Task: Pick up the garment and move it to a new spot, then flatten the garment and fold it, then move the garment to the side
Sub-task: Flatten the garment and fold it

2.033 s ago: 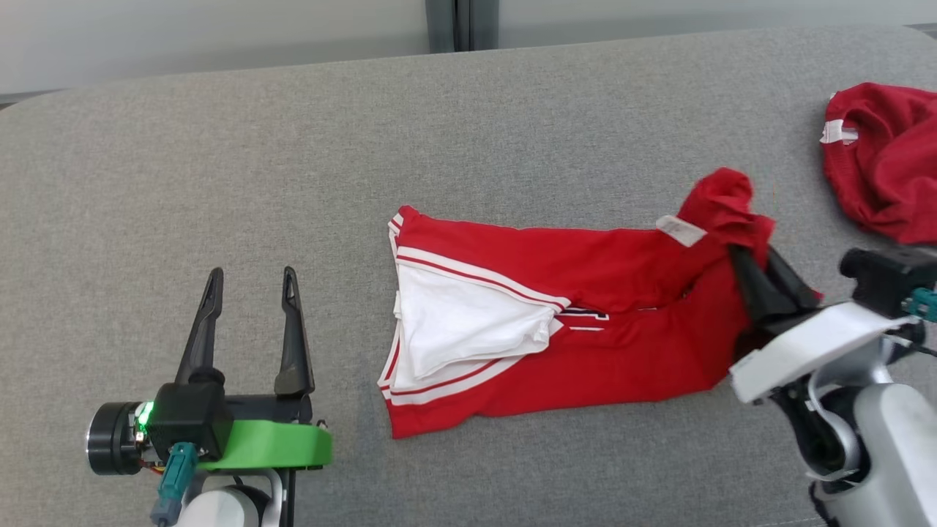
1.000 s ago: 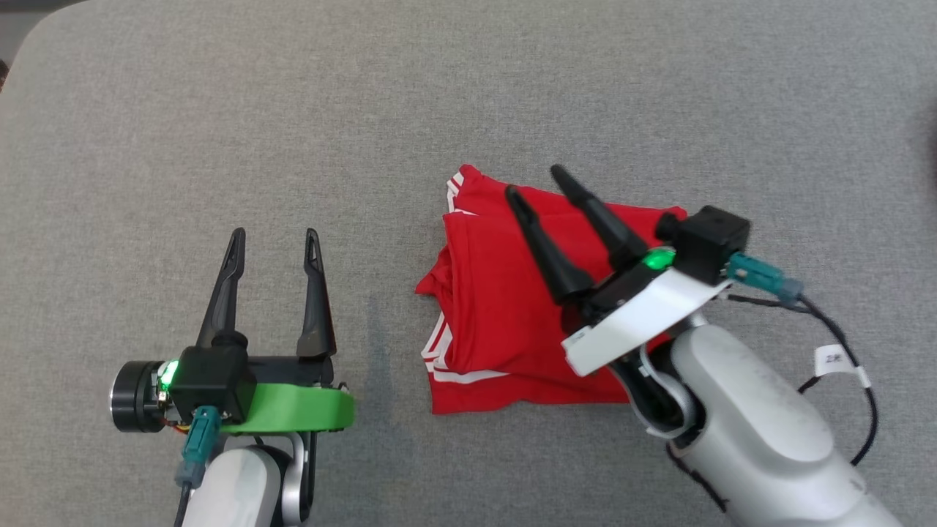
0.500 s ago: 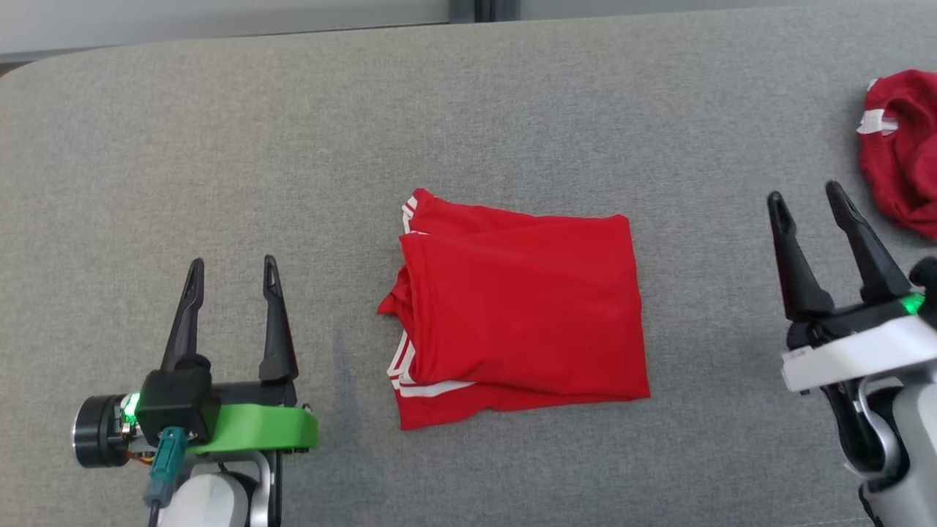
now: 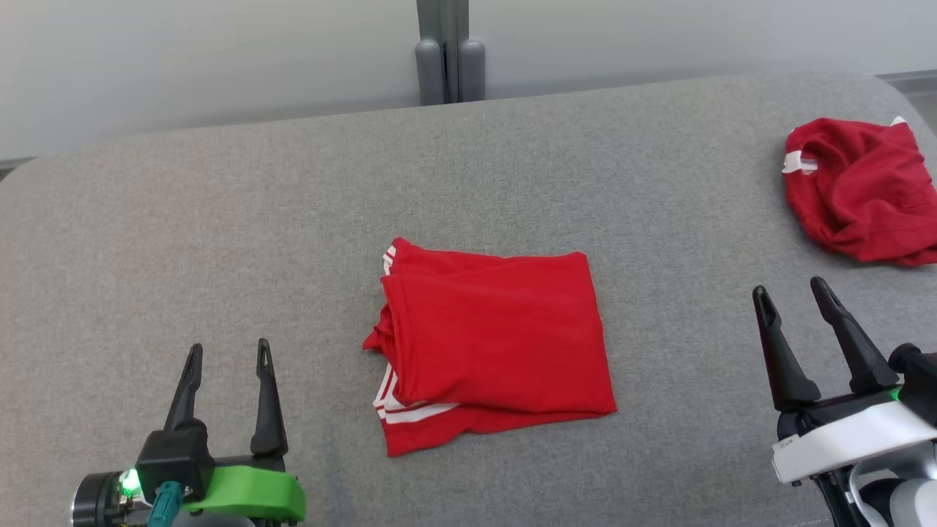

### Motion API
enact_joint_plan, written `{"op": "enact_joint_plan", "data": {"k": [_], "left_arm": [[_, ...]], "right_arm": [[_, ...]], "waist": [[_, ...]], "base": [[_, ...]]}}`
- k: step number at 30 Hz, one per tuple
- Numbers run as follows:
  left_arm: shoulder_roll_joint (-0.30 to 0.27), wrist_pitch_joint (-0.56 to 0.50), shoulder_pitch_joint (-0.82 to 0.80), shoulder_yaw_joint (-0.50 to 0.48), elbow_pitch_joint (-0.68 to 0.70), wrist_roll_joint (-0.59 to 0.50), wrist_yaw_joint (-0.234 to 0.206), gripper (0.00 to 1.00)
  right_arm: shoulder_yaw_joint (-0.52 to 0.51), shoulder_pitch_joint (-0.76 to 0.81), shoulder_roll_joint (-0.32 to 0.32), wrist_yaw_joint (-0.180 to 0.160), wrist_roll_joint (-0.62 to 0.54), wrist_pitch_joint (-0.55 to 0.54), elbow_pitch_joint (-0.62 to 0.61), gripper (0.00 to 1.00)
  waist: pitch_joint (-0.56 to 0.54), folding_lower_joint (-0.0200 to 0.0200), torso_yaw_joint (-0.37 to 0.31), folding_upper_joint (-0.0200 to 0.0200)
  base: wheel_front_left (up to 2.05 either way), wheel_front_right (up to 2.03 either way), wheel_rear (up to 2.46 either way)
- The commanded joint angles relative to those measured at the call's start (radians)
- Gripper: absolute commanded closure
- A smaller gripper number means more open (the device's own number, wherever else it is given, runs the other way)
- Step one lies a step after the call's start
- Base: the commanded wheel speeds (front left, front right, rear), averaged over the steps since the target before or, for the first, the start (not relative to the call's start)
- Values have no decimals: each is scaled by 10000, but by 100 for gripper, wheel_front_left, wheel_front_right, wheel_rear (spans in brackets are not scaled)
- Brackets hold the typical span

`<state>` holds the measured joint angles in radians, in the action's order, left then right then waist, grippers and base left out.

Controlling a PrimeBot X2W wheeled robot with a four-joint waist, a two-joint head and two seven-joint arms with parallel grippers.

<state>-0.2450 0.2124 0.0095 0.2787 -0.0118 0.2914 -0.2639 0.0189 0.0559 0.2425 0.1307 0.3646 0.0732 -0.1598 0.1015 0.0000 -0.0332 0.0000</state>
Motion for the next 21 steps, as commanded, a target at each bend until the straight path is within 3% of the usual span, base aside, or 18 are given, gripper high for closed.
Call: {"op": "enact_joint_plan", "data": {"k": [1, 9, 21], "left_arm": [[-101, -33, 241, -33, -58, 47, -4, 0], [-188, -129, 819, -21, -216, 205, -91, 0], [-306, -170, 1000, -10, -179, 335, -107, 0]], "right_arm": [[-45, 214, -51, 0, -97, -80, -112, 0], [-118, 959, -253, 0, -327, -518, -573, 0], [-253, 1337, -428, 1, -359, -844, -758, 0]], "waist": [[-501, 0, -154, 0], [-1168, 0, -31, 0], [-1330, 0, 56, 0]], "base": [[0, 0, 0], [0, 0, 0], [0, 0, 0]]}}
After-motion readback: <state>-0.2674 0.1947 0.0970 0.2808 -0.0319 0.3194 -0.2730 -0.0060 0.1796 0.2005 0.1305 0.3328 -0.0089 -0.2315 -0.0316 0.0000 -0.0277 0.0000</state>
